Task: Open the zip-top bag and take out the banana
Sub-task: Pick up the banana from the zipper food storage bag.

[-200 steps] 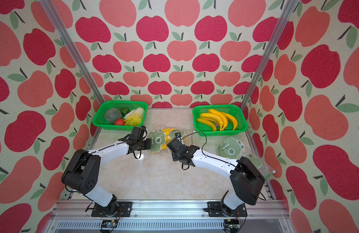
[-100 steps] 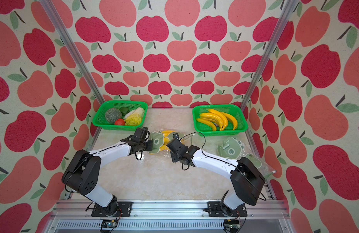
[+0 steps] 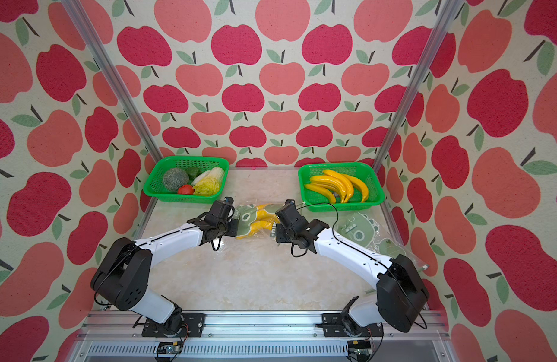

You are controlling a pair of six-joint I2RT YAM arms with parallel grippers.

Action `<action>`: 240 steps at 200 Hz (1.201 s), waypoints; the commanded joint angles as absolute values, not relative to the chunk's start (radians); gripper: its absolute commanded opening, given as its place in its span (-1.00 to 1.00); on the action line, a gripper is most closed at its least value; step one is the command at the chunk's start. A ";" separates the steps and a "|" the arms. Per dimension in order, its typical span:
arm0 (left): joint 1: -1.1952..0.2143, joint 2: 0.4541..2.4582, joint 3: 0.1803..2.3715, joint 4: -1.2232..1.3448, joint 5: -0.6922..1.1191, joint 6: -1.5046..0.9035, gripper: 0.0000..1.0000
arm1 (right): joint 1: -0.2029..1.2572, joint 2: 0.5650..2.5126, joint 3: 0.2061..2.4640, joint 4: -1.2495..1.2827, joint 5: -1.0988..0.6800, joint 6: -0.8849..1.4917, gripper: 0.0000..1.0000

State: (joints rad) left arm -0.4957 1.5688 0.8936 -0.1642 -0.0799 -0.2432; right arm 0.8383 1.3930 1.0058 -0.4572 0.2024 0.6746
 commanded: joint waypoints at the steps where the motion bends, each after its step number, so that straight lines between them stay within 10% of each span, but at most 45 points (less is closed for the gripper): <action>1: -0.466 1.582 0.880 -0.197 -0.148 -0.236 -1.00 | 0.818 1.336 0.948 -0.450 0.212 0.681 -0.86; 84: -0.413 1.567 0.888 -0.245 -0.143 -0.286 -1.00 | 0.844 1.274 0.905 -0.443 0.371 0.543 -0.90; 173: -0.376 1.569 0.903 -0.288 -0.123 -0.353 -1.00 | 0.847 1.142 0.758 -0.204 0.161 0.500 -0.88; 240: -0.332 1.558 0.891 -0.311 -0.138 -0.389 -1.00 | 0.808 1.113 0.796 -0.385 0.396 0.599 -0.89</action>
